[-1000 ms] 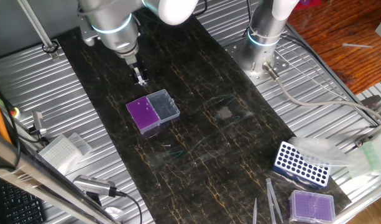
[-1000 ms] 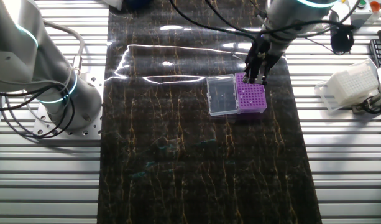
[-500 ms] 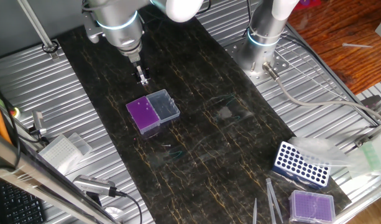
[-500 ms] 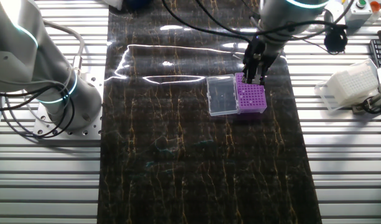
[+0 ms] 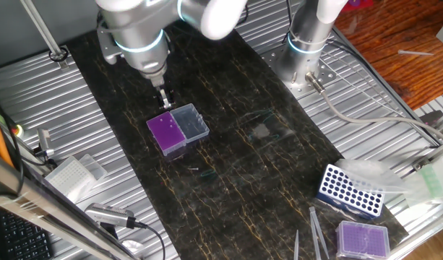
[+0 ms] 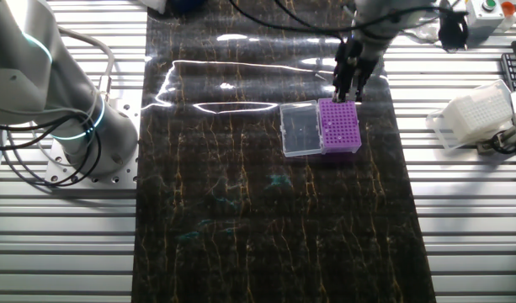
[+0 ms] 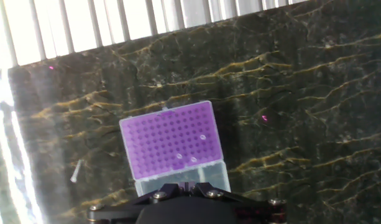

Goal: Insert a small pipette tip into the holder for small pipette tips

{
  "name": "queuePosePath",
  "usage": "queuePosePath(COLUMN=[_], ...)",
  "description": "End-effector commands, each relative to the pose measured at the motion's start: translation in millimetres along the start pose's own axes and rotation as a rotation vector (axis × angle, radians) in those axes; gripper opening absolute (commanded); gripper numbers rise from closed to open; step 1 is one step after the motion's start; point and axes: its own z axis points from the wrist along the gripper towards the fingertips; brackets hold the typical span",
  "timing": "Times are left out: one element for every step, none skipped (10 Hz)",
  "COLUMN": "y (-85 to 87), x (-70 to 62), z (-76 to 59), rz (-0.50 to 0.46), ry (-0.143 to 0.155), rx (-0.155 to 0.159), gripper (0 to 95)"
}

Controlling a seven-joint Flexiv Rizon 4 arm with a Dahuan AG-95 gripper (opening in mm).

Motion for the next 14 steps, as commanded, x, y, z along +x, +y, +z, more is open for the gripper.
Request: queuePosePath(y=[15.0,20.4,24.5,28.4,31.8,38.3,42.5,44.8,50.5,56.3,61.6,65.4,68.6,72.9], x=[-8.7,-10.7,-12.6,-15.1,-17.2,-20.0,-21.5,-22.6,-25.4,-27.7,-28.7,-28.4,-27.8,-26.5], z=[-7.1,-9.0,-10.7,-12.6,-14.1,-15.7,-16.8,-17.7,-20.2,-22.3,-22.8,-21.8,-20.5,-18.5], rz=[0.035,0.041,0.048,0.052,0.053,0.055,0.047,0.045,0.040,0.036,0.032,0.022,0.015,0.004], ry=[0.012,0.013,0.014,0.014,0.014,0.015,0.014,0.013,0.015,0.017,0.019,0.019,0.019,0.021], rx=[0.002,0.002,0.001,0.001,0.001,0.001,0.001,0.001,0.000,0.000,0.001,0.001,0.000,0.000], gripper=[0.0,0.0,0.0,0.0,0.0,0.0,0.0,0.0,0.0,0.0,0.0,0.0,0.0,0.0])
